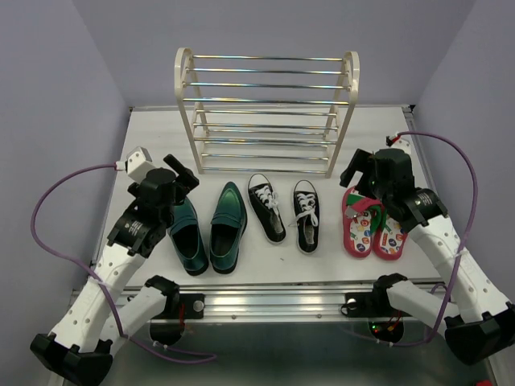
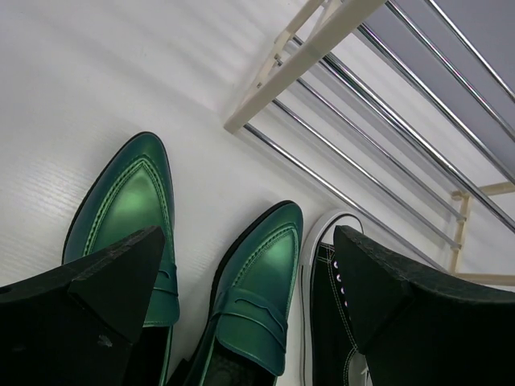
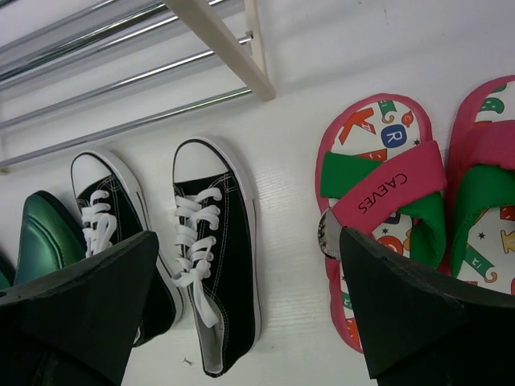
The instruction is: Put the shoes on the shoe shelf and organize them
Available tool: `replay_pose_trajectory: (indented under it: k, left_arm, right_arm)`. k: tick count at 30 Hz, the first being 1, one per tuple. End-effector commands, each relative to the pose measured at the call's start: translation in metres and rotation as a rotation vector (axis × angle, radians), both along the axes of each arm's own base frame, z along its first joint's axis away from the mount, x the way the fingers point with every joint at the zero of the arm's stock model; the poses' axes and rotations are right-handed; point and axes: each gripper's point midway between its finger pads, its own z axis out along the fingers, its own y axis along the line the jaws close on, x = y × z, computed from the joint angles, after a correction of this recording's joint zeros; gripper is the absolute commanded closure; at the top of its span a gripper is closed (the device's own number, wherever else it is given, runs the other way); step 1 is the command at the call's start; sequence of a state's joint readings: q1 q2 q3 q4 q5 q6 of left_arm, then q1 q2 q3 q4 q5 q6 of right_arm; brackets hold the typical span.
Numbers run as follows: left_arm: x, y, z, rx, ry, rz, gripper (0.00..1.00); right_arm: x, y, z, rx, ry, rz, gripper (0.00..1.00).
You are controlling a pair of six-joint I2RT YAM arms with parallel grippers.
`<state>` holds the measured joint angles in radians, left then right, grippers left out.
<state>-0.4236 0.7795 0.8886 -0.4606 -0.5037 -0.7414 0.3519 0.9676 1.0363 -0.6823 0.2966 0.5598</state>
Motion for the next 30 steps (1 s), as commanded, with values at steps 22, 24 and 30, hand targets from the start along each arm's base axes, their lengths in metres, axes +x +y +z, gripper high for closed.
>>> replay_pose_trajectory:
  k: [22, 24, 30]
  left_arm:
    - [0.002, 0.001, -0.010, 0.030, 0.008, -0.014, 0.01]
    - [0.001, 0.001, -0.010, 0.035, 0.009, -0.014, 0.01]
    - [0.000, 0.001, -0.011, 0.024, -0.002, -0.020, 0.01]
  right_arm:
    - [-0.092, 0.096, -0.093, 0.065, 0.348, 0.482, 0.00]
    - [-0.091, 0.103, -0.107, 0.009, 0.367, 0.441, 0.00]
    - [-0.077, 0.099, -0.123, -0.137, 0.358, 0.285, 0.00]
